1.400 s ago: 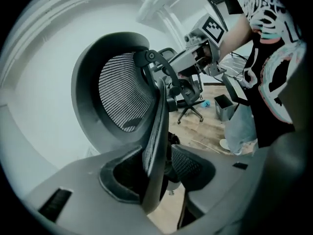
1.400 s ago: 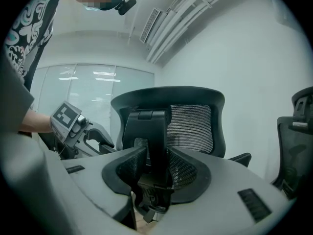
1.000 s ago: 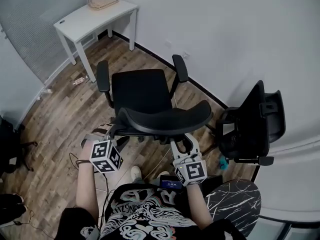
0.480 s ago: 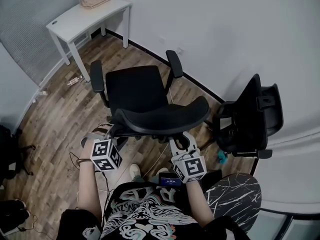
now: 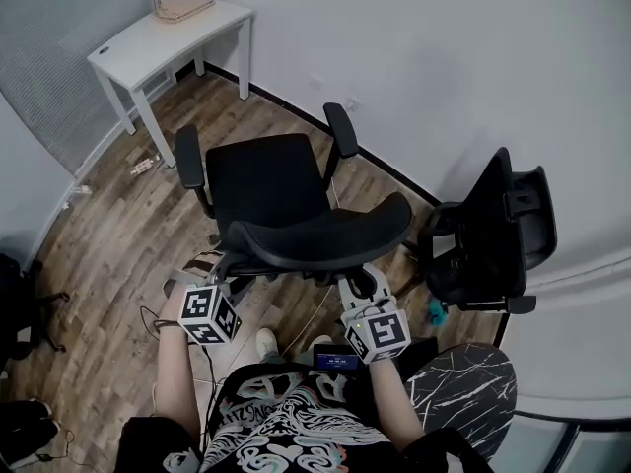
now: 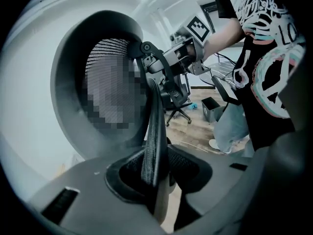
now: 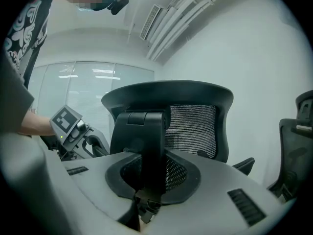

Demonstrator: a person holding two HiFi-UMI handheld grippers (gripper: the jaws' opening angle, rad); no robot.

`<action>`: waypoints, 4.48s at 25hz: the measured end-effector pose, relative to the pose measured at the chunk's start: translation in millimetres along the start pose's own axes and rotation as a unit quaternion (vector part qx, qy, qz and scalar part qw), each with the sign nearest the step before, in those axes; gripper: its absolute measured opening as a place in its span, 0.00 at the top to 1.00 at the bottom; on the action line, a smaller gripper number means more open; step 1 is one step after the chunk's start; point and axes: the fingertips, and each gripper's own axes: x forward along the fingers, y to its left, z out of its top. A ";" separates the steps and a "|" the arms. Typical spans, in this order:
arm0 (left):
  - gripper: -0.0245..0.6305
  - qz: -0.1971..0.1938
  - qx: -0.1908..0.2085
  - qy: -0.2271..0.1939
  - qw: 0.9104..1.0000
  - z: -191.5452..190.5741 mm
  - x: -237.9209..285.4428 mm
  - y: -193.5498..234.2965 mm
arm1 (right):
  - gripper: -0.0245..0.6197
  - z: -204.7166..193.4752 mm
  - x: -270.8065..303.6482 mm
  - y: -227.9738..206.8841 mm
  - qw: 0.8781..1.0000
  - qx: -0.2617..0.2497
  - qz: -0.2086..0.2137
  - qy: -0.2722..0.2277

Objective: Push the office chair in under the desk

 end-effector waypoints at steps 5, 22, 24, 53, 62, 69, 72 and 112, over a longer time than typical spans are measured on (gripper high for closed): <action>0.73 -0.002 0.003 -0.003 1.000 0.4 0.3 1.6 | 0.89 1.1 1.5 -2.0 1.000 0.004 -0.005 -0.001; 0.73 -0.010 0.007 -0.013 1.000 -0.1 -0.2 1.9 | 0.89 0.2 3.4 -0.7 1.000 0.008 -0.002 0.005; 0.73 -0.010 0.007 -0.015 1.000 0.8 0.7 2.8 | 0.89 1.3 3.4 -2.1 1.000 0.009 -0.005 0.001; 0.73 0.015 0.024 -0.011 1.000 -2.7 11.9 20.6 | 0.89 0.9 25.1 -11.4 1.000 0.012 0.026 -0.004; 0.73 0.008 0.023 -0.011 1.000 -3.6 15.0 28.5 | 0.89 4.3 32.9 -14.8 0.999 0.014 0.029 -0.008; 0.73 0.014 0.029 -0.009 0.999 -12.6 16.9 39.3 | 0.89 5.0 45.3 -11.5 0.999 0.009 0.032 -0.011; 0.73 0.015 0.032 -0.008 0.999 -16.4 18.2 45.7 | 0.89 7.0 52.4 -11.1 0.999 0.008 0.033 -0.007; 0.74 0.037 0.039 0.006 0.999 -33.3 44.2 109.8 | 0.89 19.8 121.3 -36.4 0.997 0.015 0.070 -0.012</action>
